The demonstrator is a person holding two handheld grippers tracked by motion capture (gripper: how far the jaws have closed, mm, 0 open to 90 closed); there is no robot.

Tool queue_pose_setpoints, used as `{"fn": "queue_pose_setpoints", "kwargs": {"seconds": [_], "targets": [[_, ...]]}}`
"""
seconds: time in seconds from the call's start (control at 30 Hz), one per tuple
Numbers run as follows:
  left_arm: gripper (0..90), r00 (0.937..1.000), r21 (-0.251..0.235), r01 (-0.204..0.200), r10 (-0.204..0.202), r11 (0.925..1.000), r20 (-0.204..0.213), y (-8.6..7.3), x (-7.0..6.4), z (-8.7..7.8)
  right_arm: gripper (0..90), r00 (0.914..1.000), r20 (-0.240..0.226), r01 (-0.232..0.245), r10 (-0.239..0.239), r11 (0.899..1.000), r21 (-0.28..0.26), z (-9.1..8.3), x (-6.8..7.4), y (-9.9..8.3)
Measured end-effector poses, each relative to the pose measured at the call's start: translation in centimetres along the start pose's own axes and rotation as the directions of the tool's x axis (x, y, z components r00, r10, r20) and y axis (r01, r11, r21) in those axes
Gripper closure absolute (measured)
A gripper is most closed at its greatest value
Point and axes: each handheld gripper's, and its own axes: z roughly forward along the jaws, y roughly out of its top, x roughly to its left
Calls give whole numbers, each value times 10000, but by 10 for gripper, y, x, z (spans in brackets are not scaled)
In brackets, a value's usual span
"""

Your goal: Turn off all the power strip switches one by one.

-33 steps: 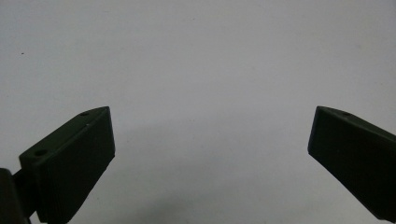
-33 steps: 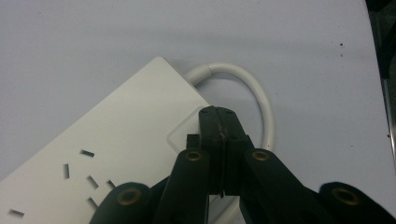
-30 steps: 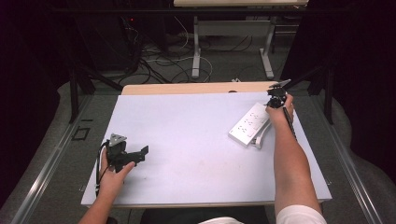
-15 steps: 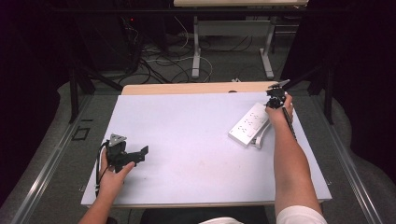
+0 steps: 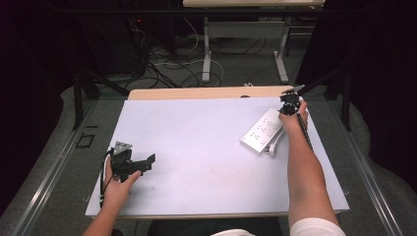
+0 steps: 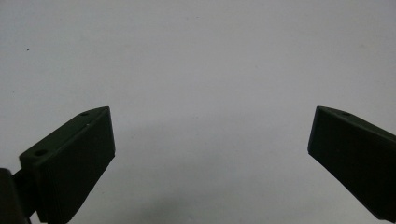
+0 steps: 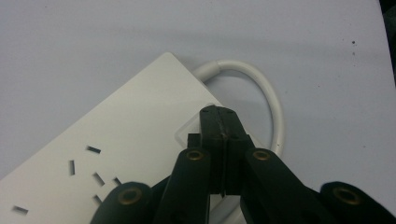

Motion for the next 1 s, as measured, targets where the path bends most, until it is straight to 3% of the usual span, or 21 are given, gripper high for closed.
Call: {"fn": "queue_pose_setpoints", "kwargs": {"seconds": [0.47,1.0], "targets": [[5,10000,63,-45,45,10000,50,1,-1,3,900,9997,-169,-165,162,9998,-131,-5,0,0],[5,10000,60,-85,85,9999,33,1,-2,3,900,9981,-516,349,-343,9993,111,-16,8,-3]]}}
